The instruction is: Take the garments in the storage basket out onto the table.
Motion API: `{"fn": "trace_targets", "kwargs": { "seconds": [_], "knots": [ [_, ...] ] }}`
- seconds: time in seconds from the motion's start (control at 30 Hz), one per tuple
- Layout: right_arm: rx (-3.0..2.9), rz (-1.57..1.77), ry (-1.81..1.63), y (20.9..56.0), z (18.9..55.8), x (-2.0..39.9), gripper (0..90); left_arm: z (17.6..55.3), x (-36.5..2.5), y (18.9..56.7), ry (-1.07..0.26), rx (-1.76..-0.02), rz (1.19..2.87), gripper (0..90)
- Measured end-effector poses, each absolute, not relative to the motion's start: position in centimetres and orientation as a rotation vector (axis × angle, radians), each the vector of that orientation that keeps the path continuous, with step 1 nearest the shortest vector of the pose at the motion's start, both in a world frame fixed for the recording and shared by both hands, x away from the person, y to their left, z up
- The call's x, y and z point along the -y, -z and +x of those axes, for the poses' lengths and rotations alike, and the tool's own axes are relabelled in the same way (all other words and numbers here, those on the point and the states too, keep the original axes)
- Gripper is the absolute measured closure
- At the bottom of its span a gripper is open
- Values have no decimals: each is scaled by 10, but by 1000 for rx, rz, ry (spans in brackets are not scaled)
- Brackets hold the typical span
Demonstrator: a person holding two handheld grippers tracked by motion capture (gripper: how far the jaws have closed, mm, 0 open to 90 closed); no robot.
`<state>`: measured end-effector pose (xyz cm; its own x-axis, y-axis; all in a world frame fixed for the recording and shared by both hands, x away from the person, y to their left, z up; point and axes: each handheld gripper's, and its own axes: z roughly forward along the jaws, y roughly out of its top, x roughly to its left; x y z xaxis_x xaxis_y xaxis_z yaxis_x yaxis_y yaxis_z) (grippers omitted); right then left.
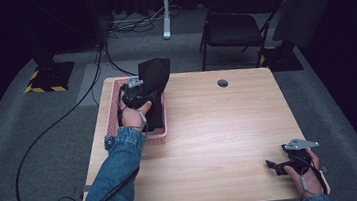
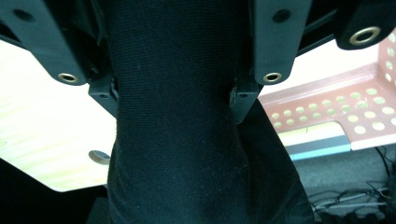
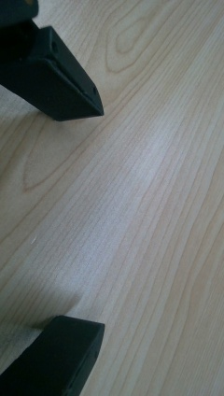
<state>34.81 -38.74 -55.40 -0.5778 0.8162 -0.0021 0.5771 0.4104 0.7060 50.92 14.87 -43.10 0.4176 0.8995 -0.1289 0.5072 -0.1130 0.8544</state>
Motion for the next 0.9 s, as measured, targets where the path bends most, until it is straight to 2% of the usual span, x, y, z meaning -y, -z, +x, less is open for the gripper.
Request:
{"fn": "trace_targets", "kwargs": {
  "seconds": [0.53,0.9],
  "knots": [
    [-2325,1201,-959,554,348,387,0,500,-126,414,-558,-1151,1721,511],
    [-2324,1200,-959,554,348,387,0,499,-103,409,-523,-1099,1735,508]
  ]
}}
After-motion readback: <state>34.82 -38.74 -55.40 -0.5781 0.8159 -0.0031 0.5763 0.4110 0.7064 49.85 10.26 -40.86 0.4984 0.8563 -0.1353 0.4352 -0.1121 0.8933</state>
